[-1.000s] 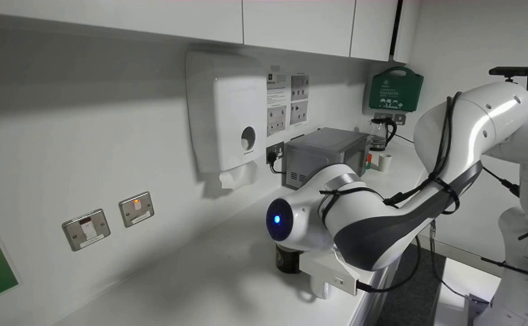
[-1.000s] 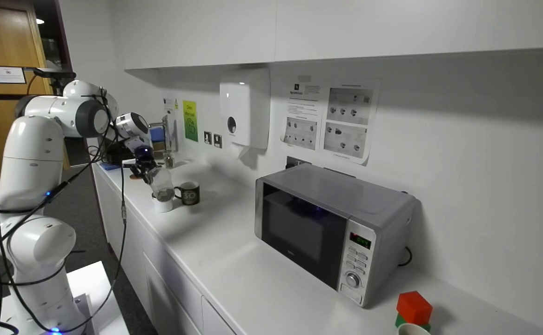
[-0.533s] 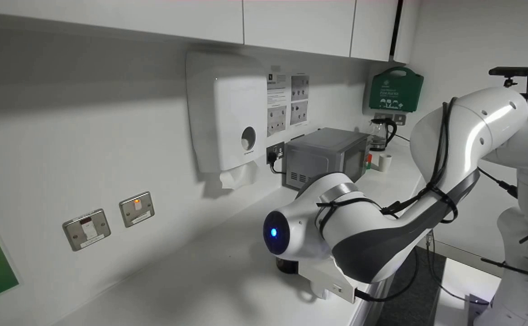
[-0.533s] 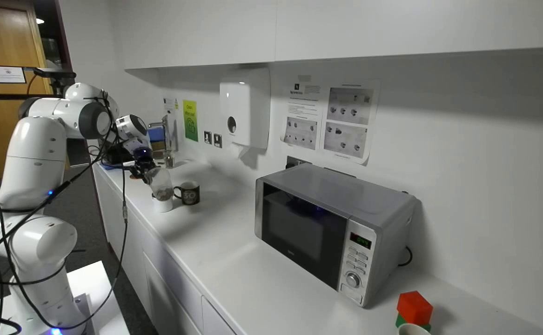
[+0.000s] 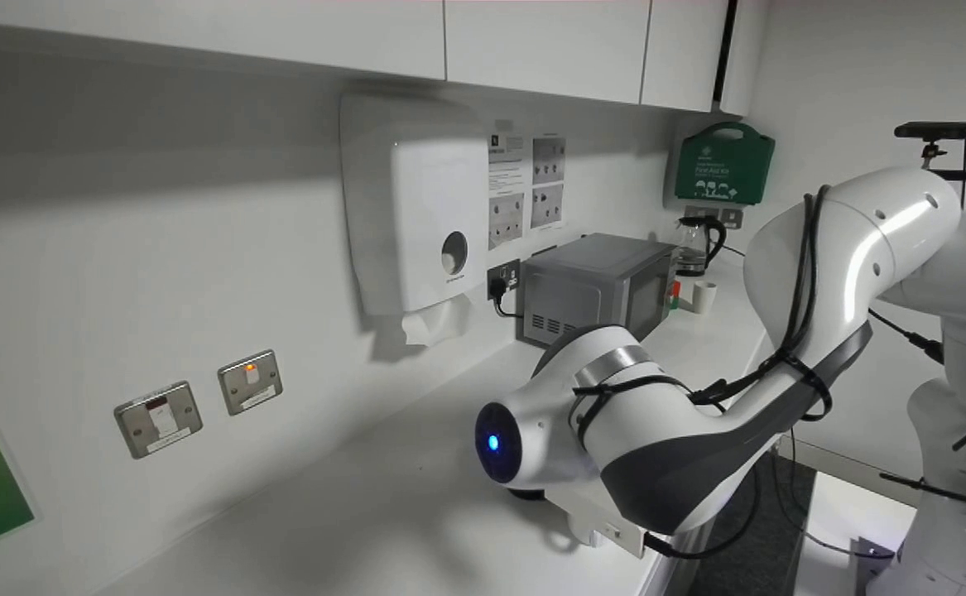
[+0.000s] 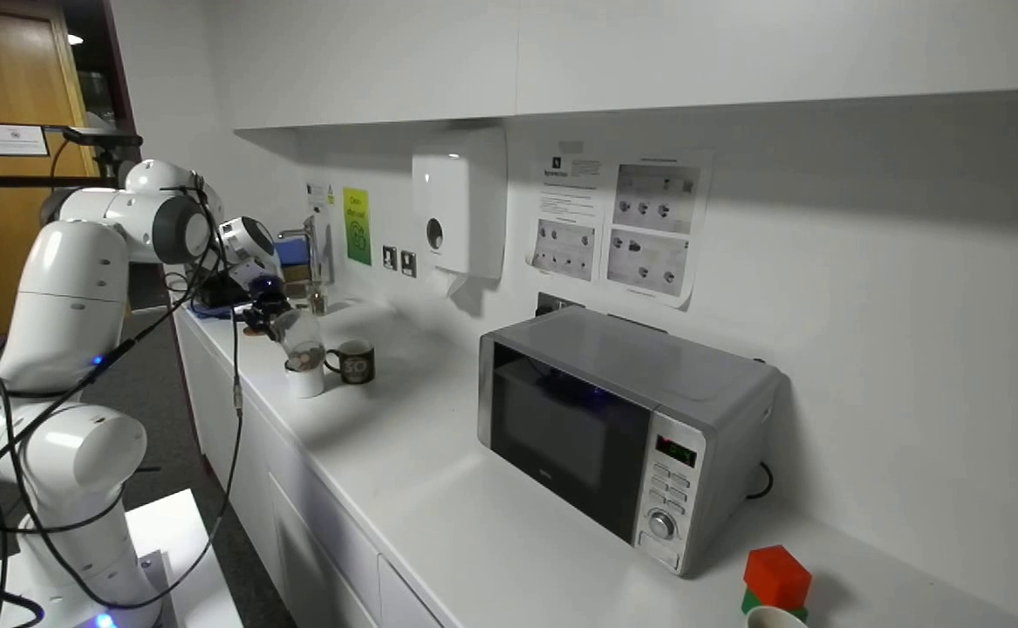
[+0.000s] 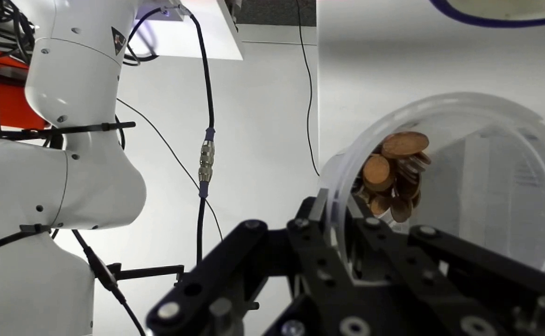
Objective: Pick up the colourless cup from the countertop and pour its contents in the two cups.
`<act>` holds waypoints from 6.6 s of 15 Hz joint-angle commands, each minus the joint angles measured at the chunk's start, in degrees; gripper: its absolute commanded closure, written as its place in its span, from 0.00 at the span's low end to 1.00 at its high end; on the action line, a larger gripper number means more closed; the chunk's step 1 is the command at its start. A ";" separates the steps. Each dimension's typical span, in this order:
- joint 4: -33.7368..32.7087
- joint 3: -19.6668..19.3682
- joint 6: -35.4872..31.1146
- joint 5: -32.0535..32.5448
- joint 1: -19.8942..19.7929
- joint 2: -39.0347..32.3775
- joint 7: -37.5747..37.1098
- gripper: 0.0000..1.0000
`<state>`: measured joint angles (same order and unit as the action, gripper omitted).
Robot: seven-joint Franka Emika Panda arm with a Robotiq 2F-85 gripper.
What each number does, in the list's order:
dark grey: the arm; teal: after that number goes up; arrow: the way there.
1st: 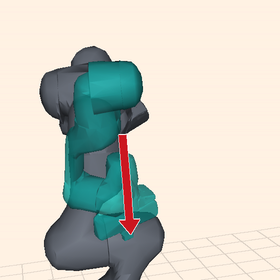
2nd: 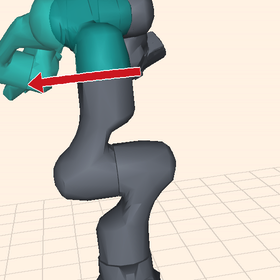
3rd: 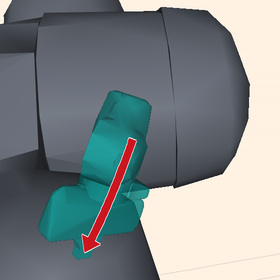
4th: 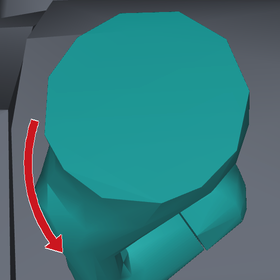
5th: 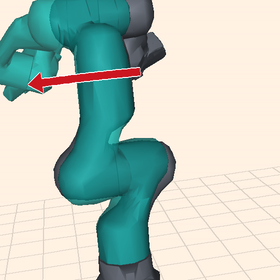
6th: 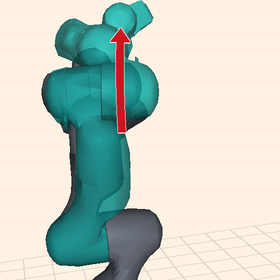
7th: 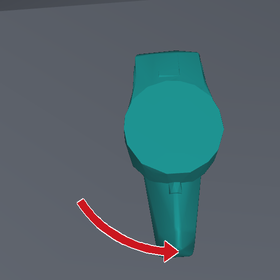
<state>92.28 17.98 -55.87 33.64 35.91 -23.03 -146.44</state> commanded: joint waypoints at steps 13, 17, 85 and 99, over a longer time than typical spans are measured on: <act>-5.44 -2.06 8.07 6.08 3.99 -3.90 -1.88 0.98; -7.30 -2.63 10.19 7.69 5.43 -5.55 -1.95 0.98; -9.64 -21.73 11.82 7.88 20.05 -10.15 -2.48 0.98; -9.58 -22.00 11.57 7.49 20.15 -10.38 -2.48 0.98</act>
<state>83.21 -2.90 -46.96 41.13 54.92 -33.73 -148.91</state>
